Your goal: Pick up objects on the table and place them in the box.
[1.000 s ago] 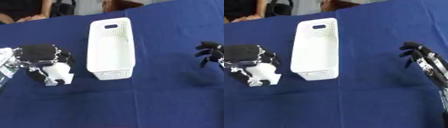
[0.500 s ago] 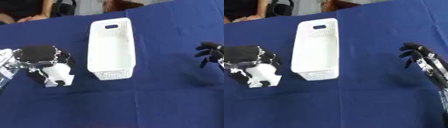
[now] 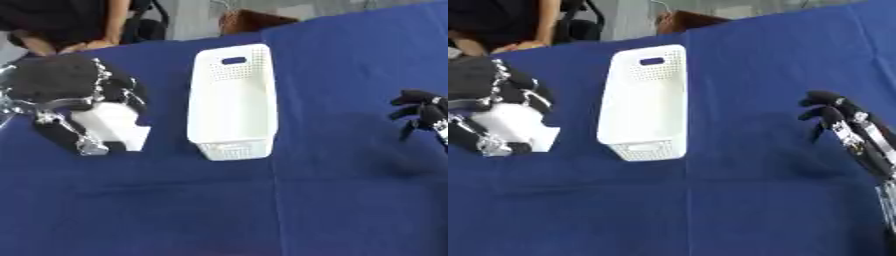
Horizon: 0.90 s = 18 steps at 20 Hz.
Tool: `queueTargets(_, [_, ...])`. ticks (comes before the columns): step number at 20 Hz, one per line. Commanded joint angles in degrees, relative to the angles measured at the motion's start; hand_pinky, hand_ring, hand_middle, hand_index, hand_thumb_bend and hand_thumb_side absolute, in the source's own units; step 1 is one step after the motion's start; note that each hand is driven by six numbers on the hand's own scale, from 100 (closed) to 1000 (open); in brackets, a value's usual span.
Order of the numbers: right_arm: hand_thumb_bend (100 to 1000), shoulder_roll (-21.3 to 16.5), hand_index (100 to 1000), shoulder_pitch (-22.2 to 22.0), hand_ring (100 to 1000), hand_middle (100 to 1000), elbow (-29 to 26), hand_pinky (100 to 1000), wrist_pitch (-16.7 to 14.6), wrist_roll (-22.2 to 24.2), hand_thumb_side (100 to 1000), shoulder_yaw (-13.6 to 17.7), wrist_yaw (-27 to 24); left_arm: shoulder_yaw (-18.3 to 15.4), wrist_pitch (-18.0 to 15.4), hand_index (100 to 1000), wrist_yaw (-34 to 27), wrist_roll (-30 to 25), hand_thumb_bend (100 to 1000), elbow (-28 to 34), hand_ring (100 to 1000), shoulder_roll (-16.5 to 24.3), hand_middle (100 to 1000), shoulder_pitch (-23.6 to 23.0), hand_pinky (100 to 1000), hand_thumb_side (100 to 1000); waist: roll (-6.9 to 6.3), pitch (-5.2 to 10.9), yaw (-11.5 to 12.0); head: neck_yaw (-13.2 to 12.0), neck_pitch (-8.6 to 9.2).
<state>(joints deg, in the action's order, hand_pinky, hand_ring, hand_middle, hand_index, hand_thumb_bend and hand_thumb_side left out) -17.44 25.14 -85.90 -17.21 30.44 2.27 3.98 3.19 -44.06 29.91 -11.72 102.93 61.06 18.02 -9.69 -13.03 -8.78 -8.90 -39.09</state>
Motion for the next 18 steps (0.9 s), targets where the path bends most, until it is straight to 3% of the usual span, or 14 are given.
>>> queueTargets(1, [100,-0.61,905,-0.28,702,762,-0.92,440,0.41,-0.03,861,0.43,0.27,-1.58,0.54,110,-2.12,0.94,100,3.45,100,3.95,100,1.11,100,213,0.01,1.62,0.4,0.88,0.06])
queueTargets(7, [100,-0.4,905,-1.08,703,762,-1.23,439,0.8,0.06,861,0.33,0.34,-1.88,1.19,109,-4.07,0.59,100,5.26,100,4.8,100,1.72,100,211,-0.46,2.67,0.91,1.41,0.41])
queueTargets(18, [100,-0.23,905,-0.7,703,762,-1.28,440,0.82,0.23,860,0.12,0.42,-1.22,0.86,111,-5.7,-0.31,100,5.47,100,3.85,100,3.07,100,206,-0.46,2.59,0.44,1.34,0.97])
